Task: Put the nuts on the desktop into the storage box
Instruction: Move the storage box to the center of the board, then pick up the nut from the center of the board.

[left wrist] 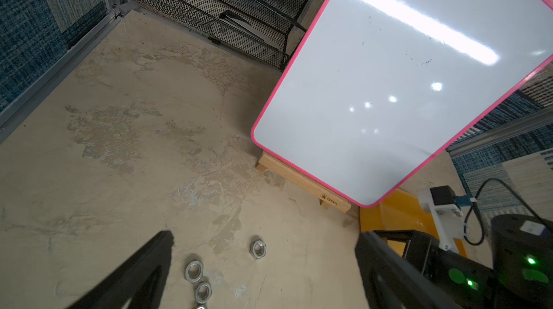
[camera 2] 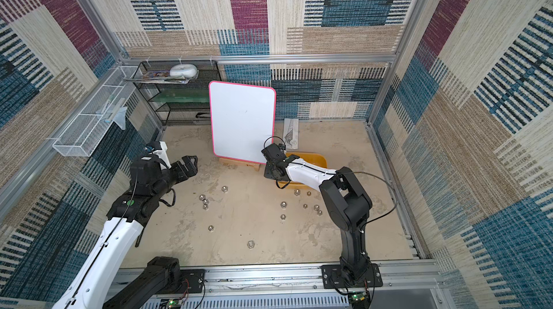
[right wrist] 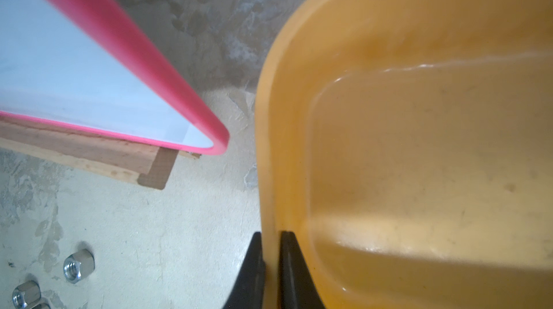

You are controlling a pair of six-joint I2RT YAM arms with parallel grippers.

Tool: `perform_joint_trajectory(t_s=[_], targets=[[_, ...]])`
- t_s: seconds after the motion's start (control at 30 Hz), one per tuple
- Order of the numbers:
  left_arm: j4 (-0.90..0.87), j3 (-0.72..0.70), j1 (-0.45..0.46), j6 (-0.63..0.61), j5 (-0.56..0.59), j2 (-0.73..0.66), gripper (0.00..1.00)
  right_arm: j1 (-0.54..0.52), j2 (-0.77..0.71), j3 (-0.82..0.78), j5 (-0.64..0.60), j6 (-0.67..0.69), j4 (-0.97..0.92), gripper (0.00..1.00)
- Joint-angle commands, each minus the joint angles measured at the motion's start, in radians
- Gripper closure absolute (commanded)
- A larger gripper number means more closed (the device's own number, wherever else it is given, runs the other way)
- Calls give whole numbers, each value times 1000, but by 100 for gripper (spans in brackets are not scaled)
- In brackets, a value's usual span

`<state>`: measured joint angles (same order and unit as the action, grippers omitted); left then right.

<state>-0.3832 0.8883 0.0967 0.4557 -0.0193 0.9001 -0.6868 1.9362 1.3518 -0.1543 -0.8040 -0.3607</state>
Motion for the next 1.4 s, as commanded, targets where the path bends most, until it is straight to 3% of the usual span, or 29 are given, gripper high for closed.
perform_joint_trajectory(t_s=[0.0,0.1,0.13,0.43,0.6,0.9,1.13,1.37], targets=[[-28,-3,12,-10,13,-6,0,-5,3,18,77,-53,-84,70],[-54,7,22,5,13,-4,0,-5,-35,53,47,-6,-105,45],[-59,8,26,6,10,-3,0,-5,-49,61,39,10,-116,42],[-92,-11,92,34,-20,-1,0,-1,-297,-25,-84,122,-215,30],[-104,-20,186,46,22,18,0,82,-486,-188,-107,141,-232,30],[-126,-10,296,102,62,86,0,374,-671,-416,-60,182,-280,37],[-132,11,397,121,45,166,0,574,-641,-504,75,223,-214,40],[-134,-8,466,173,-72,206,0,637,-478,-486,119,287,-171,48]])
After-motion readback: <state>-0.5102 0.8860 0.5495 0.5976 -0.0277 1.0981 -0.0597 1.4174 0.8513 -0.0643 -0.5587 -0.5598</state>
